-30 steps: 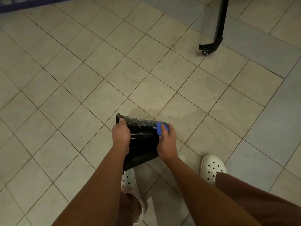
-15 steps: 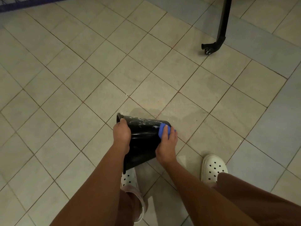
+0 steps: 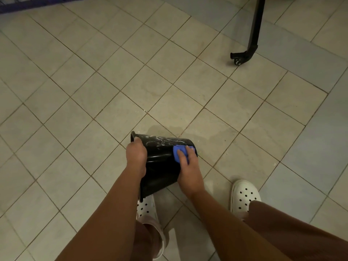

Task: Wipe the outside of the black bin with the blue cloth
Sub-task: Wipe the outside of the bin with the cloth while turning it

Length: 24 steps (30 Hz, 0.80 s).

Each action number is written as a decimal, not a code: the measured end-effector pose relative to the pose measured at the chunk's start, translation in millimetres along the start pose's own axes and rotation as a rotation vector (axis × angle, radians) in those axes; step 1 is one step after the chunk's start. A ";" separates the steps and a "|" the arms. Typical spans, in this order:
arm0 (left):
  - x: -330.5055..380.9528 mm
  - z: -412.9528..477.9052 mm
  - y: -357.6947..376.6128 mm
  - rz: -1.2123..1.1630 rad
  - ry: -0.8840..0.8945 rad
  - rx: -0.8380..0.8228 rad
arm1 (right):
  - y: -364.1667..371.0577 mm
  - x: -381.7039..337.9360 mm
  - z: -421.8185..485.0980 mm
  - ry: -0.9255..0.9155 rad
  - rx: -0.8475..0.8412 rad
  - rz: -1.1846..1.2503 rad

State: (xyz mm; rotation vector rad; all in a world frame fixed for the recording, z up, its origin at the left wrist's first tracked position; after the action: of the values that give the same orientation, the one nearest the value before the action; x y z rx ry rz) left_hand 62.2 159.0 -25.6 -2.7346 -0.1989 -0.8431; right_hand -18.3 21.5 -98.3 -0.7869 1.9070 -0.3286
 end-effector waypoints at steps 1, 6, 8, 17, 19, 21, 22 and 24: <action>-0.7 -0.5 -0.1 0.006 0.019 0.016 | -4.6 8.5 4.7 0.017 -0.001 -0.006; -1.9 -2.4 0.5 0.012 0.063 0.040 | -2.5 13.5 0.1 0.144 0.073 -0.097; -0.8 -2.2 0.3 0.029 0.064 0.033 | 10.1 -0.6 -7.9 0.027 0.088 -0.167; -3.7 -3.4 -7.4 0.082 0.117 -0.016 | -9.8 7.7 20.9 0.103 0.007 -0.158; -2.6 -3.3 -5.8 0.103 0.152 -0.027 | -9.8 7.2 14.8 0.187 0.020 -0.132; -2.6 -1.1 -6.8 0.124 0.162 -0.028 | 1.2 -3.8 3.9 0.139 0.063 -0.153; -3.1 -0.6 -7.5 0.131 0.163 -0.033 | 9.8 -10.3 -0.9 0.096 0.057 -0.168; -4.5 -1.7 -8.6 0.157 0.165 -0.050 | 20.4 -18.7 -3.0 0.001 0.053 -0.221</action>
State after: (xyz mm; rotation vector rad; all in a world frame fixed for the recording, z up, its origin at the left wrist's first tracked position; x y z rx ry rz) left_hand 55.8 166.5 -25.0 -2.6655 0.0697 -1.0347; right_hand -23.4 48.7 -94.8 -0.9646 1.8081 -0.5131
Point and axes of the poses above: each hand's wrist, its own z-axis towards the middle knuckle, its own y-axis out of the palm, x = y × z, the point moved 2 cm from there along z, towards the middle knuckle, and after that the axes turned 13 degrees about -x, right-handed, at the moved point
